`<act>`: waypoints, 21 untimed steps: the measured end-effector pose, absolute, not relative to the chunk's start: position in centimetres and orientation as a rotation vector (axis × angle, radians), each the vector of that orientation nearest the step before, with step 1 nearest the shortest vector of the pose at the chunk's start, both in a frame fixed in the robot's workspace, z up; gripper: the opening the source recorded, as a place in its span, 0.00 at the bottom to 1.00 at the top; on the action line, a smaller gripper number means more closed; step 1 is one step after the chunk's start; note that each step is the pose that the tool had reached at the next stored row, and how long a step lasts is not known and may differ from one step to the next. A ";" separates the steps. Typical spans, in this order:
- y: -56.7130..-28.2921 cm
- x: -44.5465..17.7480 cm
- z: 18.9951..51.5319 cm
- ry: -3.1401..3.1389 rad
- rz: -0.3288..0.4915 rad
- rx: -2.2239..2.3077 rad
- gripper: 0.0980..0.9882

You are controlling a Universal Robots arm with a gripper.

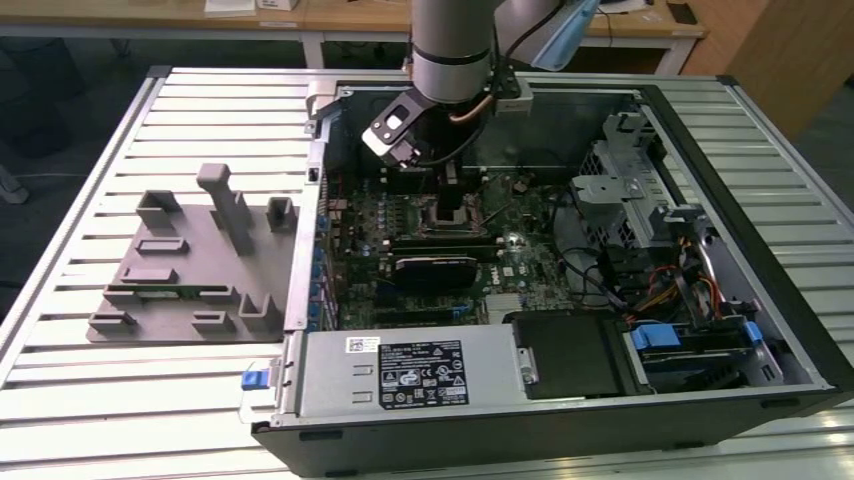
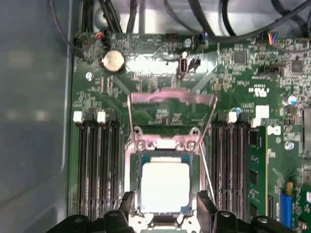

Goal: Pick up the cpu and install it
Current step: 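Place the cpu into insertion slot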

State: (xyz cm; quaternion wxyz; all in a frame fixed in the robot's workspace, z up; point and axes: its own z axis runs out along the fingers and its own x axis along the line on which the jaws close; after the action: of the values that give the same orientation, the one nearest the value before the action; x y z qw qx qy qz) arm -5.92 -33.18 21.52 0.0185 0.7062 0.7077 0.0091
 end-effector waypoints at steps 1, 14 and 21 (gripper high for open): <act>-33.2 -6.1 21.5 2.199 0.033 2.195 0.58; -33.2 -8.4 21.5 2.218 0.082 2.215 0.58; -33.2 -8.7 21.6 2.218 0.084 2.215 0.58</act>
State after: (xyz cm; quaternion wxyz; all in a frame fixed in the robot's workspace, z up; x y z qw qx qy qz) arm -8.65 -33.19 21.57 0.0028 0.7064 0.7073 0.0267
